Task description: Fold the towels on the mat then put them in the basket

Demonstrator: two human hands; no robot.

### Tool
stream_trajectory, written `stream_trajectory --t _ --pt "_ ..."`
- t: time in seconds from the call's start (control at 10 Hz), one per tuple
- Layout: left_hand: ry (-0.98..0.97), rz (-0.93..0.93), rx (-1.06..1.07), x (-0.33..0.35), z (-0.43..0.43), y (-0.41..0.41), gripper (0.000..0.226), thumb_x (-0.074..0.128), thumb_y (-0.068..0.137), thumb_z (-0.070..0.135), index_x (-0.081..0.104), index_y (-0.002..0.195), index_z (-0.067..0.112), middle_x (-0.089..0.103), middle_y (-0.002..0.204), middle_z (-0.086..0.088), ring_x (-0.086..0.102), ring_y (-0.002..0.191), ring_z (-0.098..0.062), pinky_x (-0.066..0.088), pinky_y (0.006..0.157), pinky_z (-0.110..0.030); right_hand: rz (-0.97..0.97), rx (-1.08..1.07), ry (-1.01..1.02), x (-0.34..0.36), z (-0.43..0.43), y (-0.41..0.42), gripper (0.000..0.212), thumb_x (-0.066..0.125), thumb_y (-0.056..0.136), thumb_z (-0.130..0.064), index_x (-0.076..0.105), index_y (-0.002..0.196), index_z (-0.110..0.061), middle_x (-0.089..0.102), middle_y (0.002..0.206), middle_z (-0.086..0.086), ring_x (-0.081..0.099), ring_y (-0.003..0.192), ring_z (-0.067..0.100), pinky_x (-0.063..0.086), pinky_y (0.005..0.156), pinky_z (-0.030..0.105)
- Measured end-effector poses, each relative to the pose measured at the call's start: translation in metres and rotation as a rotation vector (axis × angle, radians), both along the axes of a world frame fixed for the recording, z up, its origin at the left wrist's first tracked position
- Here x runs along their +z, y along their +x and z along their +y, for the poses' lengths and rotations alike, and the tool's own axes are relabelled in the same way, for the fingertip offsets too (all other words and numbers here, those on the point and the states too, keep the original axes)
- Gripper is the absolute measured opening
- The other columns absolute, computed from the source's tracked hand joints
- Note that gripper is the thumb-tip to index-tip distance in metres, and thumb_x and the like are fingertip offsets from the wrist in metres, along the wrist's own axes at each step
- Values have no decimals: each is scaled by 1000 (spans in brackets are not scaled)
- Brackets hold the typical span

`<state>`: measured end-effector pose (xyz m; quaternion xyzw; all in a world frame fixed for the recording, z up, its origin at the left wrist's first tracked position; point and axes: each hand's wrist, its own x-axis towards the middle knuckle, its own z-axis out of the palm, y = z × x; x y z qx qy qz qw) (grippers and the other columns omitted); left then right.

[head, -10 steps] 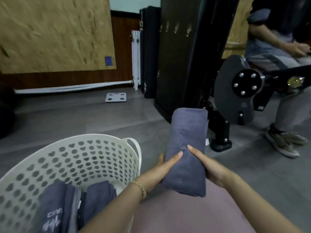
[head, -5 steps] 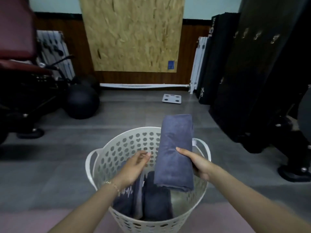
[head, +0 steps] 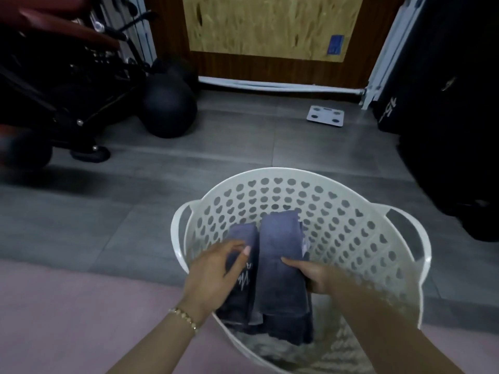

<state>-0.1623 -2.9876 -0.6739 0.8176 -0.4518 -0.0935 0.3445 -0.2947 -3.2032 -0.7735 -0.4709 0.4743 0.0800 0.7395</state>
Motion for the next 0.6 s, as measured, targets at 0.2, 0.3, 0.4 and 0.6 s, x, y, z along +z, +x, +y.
stream_trajectory --t 0.2,0.3,0.4,0.6 --pt "-1 -4 27 -1 0 3 62 19 83 72 60 113 36 59 103 26 54 98 3 38 82 -13 -26 -71 19 -51 5 -10 93 90 49 -42 54 128 -8 65 119 7 61 110 28 46 99 49" --pt "3 -3 22 2 -6 -2 59 20 84 70 59 114 36 54 97 31 52 96 7 33 78 -5 -27 -93 -50 -74 2 -20 107 88 55 -47 36 143 -14 60 128 7 60 112 27 49 96 47" --pt "21 -3 16 6 -11 -5 57 22 86 72 57 115 37 50 93 36 52 95 5 34 76 -7 -6 -70 -112 -78 6 -25 101 80 62 -53 35 144 -17 55 135 7 57 116 27 48 97 44" --pt "72 40 64 6 -6 -8 50 34 89 66 56 121 35 63 108 22 58 101 -4 43 86 -20 60 103 -665 -49 -6 -13 120 73 47 -77 40 138 -7 47 141 12 47 127 30 39 106 43"
